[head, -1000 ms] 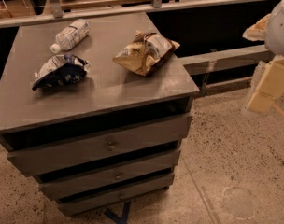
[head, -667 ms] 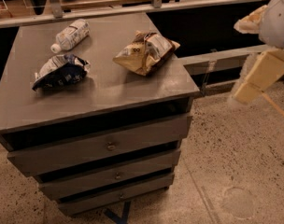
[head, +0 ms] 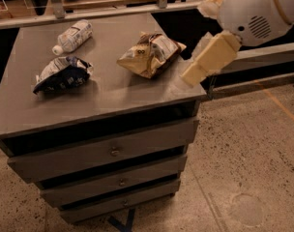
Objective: Pick blue chip bag
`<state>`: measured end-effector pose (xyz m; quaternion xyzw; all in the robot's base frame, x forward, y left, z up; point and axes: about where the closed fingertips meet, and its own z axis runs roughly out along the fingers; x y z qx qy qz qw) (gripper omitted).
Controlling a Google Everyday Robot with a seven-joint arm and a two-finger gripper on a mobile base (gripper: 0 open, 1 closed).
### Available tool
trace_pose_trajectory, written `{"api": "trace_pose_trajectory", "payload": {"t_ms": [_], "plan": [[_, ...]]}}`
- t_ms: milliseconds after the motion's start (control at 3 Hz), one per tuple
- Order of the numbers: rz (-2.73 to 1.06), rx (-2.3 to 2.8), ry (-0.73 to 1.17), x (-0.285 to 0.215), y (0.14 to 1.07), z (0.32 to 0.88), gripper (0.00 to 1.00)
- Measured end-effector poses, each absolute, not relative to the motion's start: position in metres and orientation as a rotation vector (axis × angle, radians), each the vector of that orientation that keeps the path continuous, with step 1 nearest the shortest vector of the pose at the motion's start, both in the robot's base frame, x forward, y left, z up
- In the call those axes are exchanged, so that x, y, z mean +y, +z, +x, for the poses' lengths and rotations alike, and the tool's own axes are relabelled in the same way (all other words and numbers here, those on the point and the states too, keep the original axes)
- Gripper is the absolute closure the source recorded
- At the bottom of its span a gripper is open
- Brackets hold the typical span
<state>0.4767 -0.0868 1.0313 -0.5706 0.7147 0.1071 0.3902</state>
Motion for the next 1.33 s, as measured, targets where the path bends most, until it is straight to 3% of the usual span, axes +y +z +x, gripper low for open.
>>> {"api": "trace_pose_trajectory", "payload": {"t_ms": [667,1333], "plan": [[-1.473,1.731,0.240,0.015,1.037,0.494,0.00],[-1.460,1.730,0.205,0.015,1.048,0.486,0.00]]}}
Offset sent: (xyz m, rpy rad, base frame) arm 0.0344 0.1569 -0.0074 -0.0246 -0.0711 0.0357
